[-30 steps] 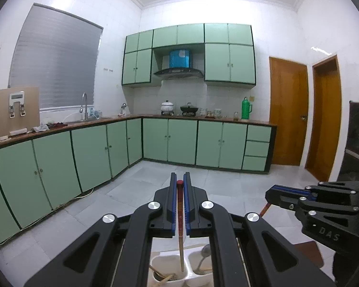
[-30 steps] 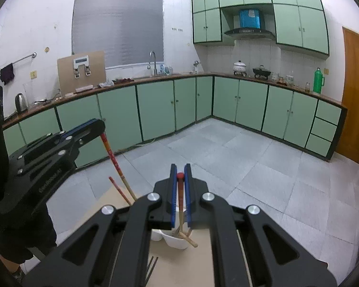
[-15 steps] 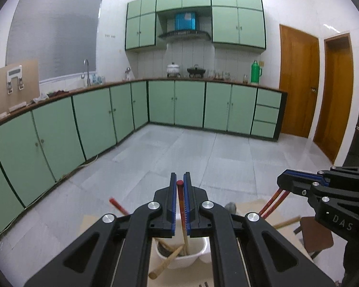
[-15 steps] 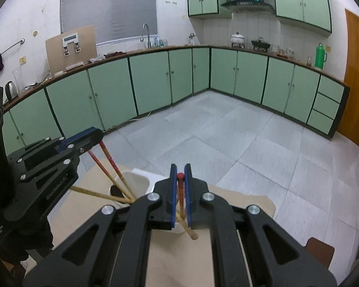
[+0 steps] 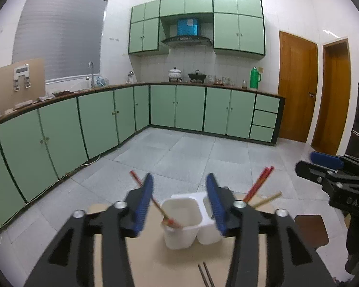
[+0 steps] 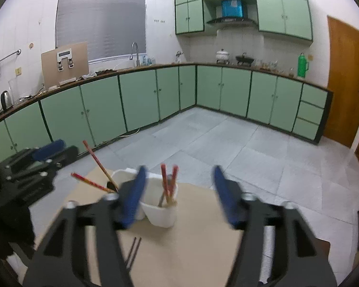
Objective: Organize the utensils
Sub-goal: 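Open both tools and withdraw them toward the black chopsticks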
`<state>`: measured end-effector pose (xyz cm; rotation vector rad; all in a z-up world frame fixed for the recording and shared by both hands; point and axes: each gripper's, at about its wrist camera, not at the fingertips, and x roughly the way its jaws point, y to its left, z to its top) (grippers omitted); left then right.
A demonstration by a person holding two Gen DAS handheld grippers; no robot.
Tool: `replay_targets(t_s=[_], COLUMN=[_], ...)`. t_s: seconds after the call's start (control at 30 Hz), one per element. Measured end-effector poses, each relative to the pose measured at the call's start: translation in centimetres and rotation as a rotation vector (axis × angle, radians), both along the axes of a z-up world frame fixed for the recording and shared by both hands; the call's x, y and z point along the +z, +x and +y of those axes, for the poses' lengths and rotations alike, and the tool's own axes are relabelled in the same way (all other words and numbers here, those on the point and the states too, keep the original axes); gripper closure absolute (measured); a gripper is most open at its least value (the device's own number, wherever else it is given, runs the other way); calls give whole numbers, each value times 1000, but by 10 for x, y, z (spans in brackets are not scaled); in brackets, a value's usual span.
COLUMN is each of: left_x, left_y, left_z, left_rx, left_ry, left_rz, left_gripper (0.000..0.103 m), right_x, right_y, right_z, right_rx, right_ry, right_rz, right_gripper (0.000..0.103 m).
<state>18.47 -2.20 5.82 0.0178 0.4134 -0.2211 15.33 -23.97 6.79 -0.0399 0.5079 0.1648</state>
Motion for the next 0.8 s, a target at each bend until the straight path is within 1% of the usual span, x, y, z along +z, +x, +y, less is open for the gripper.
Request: replay_targets(t_s=[0.03,0.1,0.17,0.23,0.33,0.4,0.57,0.7,0.8], left_x=[-1,-10,-21,-34,-55,-72,-111,-141,-158], left_y=[-7,-28,-45,-60,-77,-89,-111,-124,-133], left_z=[2,8,12,16,20,22,25,28,32], left_rx=[1,7,13,17,27,37,45,60,74], left_ry=[1,5,2,-6,0,17,30,59,79], left_rz=[-3,-2,15,45,88,115,191,242,271], left_gripper=[47,38,34,31,28,27,26,26,26], right_x=[-3,-12,-23,-36,-55,-68,-108,-147,-174], right_y=[-10,-27,-43,-59,-79,-89,-112,-130,-141], right_z=[-2,-7,-11,-13,-12,-8,8,25,37], right_rx=[-9,-11,-5,-1,-2,-5,-7,-11,-4], right_ry=[-10,-24,-24,-11,10,21,72,61,34], right_rz=[-10,-10,2,23,50,73,145,211,270], right_gripper=[21,13,12,8,7,7,7,7,7])
